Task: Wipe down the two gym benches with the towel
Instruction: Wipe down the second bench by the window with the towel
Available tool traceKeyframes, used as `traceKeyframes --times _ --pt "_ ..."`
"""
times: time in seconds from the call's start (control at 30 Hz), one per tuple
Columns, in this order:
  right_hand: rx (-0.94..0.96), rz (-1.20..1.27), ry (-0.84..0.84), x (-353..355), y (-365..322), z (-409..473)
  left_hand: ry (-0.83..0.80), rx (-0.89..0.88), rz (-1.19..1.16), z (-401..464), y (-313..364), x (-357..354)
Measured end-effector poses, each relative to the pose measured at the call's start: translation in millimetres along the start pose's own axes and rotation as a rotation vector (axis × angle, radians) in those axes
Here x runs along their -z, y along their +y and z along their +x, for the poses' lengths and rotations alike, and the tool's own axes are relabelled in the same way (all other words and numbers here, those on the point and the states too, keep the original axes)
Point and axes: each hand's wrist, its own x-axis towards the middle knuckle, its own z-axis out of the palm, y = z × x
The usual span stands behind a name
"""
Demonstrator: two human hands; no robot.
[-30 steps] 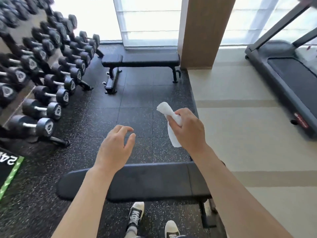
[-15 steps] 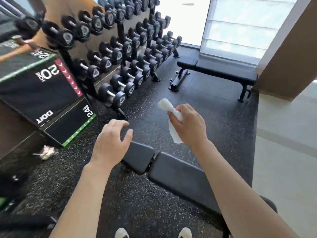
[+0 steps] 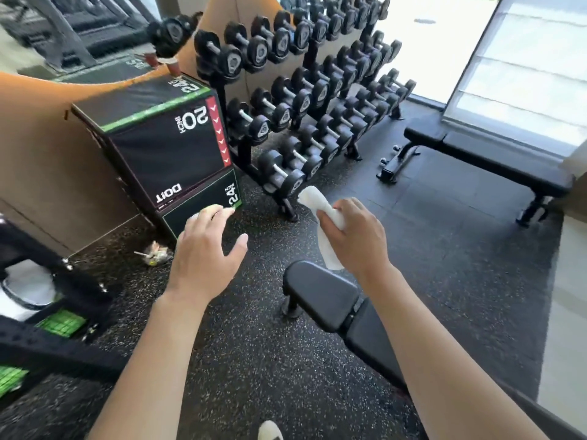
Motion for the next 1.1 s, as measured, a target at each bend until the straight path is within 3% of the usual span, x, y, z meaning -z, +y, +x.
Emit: traceKeyframes --times 0.27,0.6,1.1 --pt "-0.003 -0.023 -0.029 -42 -43 17 -0.013 0.028 -0.02 21 -55 18" --pt "-0.018 -0.014 -0.016 -68 -46 60 0.003 0.035 -0.035 67 -74 14" --pt "-0.127 0.054 0.05 -107 50 216 -0.025 -0.07 -0.014 263 -37 -53"
